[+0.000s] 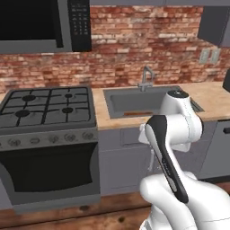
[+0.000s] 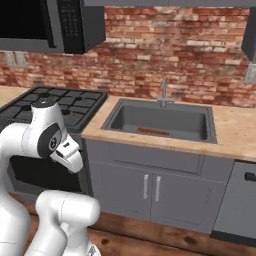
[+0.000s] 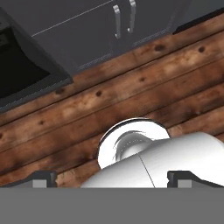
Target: Move the cutting board and knife to the sink. Then move spray from the cabinet to the counter.
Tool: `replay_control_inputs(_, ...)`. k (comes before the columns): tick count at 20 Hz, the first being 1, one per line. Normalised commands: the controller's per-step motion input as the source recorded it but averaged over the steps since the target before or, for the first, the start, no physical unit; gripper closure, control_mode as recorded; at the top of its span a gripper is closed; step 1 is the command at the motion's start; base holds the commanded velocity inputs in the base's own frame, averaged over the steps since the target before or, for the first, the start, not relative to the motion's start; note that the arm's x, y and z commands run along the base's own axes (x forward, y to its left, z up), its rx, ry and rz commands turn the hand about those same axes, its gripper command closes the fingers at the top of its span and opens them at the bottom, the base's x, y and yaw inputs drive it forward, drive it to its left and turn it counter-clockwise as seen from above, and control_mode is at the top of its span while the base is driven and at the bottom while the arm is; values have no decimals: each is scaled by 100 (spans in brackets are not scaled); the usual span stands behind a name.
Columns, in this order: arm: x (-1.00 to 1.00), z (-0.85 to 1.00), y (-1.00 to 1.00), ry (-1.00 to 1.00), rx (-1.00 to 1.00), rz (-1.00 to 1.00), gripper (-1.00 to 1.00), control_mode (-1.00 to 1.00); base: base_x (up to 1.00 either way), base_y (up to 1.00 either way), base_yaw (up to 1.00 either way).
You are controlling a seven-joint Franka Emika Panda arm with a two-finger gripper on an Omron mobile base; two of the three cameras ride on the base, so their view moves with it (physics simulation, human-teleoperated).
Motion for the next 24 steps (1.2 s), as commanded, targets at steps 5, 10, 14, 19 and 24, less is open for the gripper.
replay_control_inputs(5, 0, 0, 0, 0, 0, 0, -100, 100, -4, 83, -3)
replay_control_inputs(10, 0, 0, 0, 0, 0, 0, -100, 100, 0, 82, -4)
replay_control_inputs(14, 0, 0, 0, 0, 0, 0, -100, 100, 0, 80, -3)
replay_control_inputs(19, 0, 0, 0, 0, 0, 0, -100, 100, 0, 80, -2)
replay_control_inputs(24, 0, 0, 0, 0, 0, 0, -100, 100, -3, 73, 0)
